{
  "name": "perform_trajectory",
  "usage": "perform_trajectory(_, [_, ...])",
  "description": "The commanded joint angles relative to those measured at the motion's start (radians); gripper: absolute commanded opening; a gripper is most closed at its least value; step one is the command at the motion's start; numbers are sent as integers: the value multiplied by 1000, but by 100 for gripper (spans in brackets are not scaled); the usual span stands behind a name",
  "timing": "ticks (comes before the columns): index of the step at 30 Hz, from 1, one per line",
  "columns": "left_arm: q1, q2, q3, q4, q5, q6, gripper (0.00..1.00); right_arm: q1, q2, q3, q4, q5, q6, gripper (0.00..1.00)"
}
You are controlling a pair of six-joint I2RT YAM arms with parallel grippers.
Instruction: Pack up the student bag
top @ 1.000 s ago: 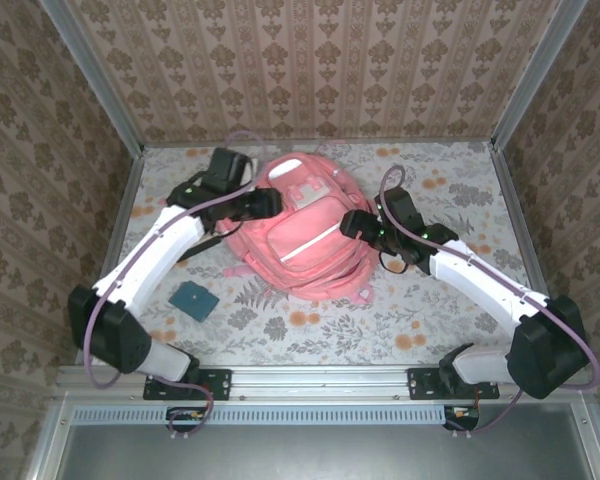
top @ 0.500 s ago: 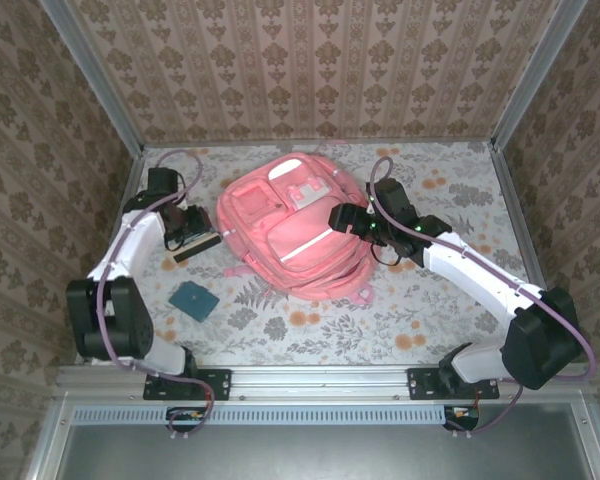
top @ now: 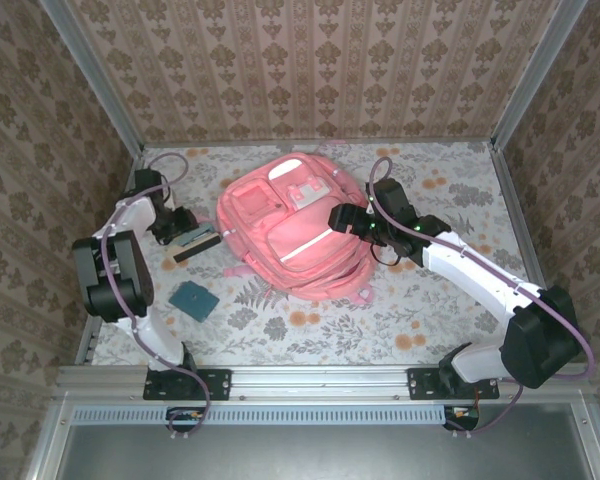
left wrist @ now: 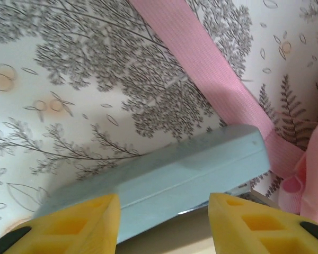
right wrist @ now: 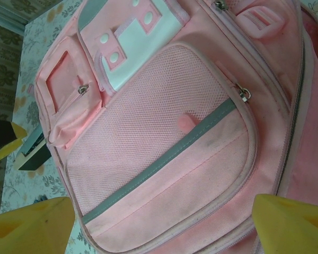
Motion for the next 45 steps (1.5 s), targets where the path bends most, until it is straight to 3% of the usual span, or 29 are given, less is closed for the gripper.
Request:
perform_trajectory(1, [56,-18,3,46,25,-31,51,5,-11,-2,-12,15,-2,88])
perform_trajectory(13, [113,82,27,82,166,-110,51,6,-5,-2,-26,-8,2,89])
perform_trajectory(21, [97,-26,-127,128,222,-184,51,9,-5,-21,-14,-11,17,88])
perform_trajectory(28, [20,-148,-290,177,244,-259,51,19,12,-10,-12,-20,21,89])
perform_trajectory(30, [-14,-191,-324,181,223,-270,51,23,12,-8,-15,-19,20,89])
perform_trajectory(34, [-99,-249,-306,104,79,-214,51,29,10,-11,-20,-13,19,89])
perform_trajectory(37, [-177,-254,-248,31,-67,-138,51,34,5,-13,-25,-9,18,88])
perform_trajectory(41, [-275,-221,-194,-2,-155,-77,47,40,-8,-25,-28,-1,23,88])
perform_trajectory(43, [-317,-190,-174,-8,-185,-57,37,42,-16,-32,-29,5,25,88])
perform_trajectory(45, [-347,-161,-158,-18,-214,-45,34,43,-25,-36,-33,11,27,88])
